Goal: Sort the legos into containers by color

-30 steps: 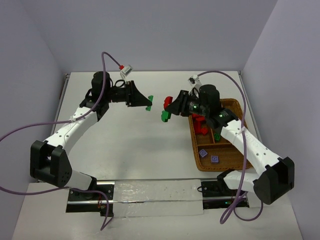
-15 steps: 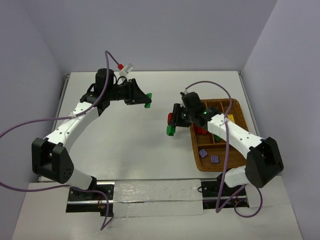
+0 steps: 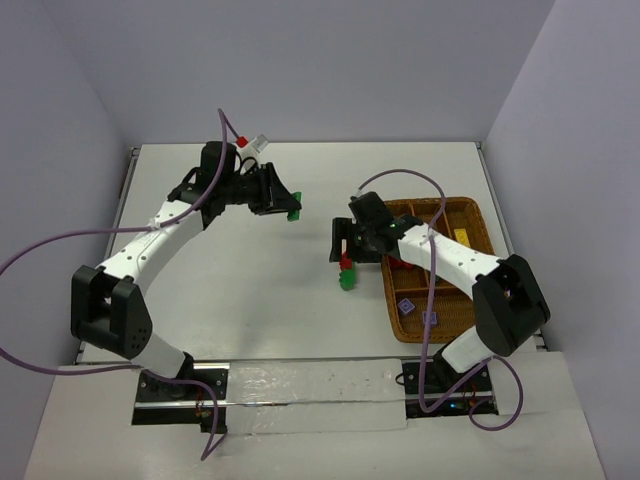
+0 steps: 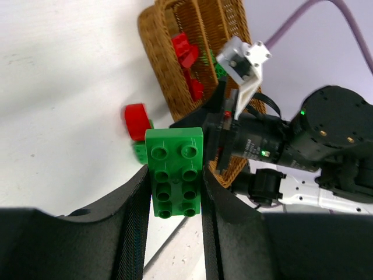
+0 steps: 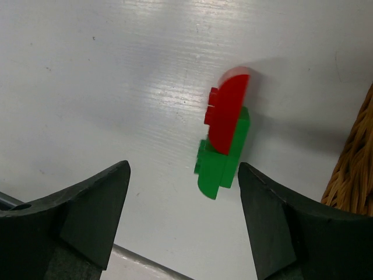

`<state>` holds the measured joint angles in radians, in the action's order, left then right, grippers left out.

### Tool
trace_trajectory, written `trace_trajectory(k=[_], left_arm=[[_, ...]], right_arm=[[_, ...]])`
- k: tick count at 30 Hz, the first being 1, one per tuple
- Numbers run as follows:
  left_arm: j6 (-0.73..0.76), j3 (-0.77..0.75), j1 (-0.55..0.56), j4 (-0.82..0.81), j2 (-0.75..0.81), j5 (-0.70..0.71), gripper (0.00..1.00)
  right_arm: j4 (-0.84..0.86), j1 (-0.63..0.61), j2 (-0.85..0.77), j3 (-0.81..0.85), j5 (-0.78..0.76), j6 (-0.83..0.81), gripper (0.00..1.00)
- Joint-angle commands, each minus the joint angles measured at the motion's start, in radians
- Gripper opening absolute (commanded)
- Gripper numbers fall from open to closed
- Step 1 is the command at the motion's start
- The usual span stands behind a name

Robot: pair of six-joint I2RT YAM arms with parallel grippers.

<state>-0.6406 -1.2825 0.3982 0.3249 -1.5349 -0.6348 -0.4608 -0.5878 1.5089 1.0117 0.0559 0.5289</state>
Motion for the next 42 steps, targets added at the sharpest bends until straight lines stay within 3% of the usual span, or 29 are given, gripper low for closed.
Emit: trace_trajectory(k=[1,9,16,19,26,35,42], left_arm=[[0.002,-0.054,0.013,0.042,-0.022,0.089,0.00],[0.006,-0.081,0.148,0.203,-0.165,0.437,0.00],[-0.044,-0.073,0.238,0.198,-0.310,0.553,0.00],[-0.047,-0.105,0.270,0.198,-0.335,0.561,0.00],[-0.095,-0.157,0.275,0.190,-0.326,0.458,0.00],[-0.380,-0.187,0.245,0.237,-0.253,0.410,0.00],[-0.464,-0.198,0.220,0.243,-0.249,0.336,0.00]], right_arm=[[-0.027,-0.009,-0.026,0.053,-0.046,-0.007,0.82],[-0.041,-0.007,-0.155,0.065,-0.115,0.009,0.78],[-0.094,-0.009,-0.207,0.056,-0.200,0.007,0.76],[-0.092,-0.007,-0.254,0.029,-0.205,0.008,0.69],[0.079,-0.008,-0.317,-0.004,0.033,0.009,0.68],[0.215,-0.010,-0.290,-0.099,-0.053,0.190,0.71],[0.344,-0.032,-0.269,-0.148,-0.047,0.195,0.70]])
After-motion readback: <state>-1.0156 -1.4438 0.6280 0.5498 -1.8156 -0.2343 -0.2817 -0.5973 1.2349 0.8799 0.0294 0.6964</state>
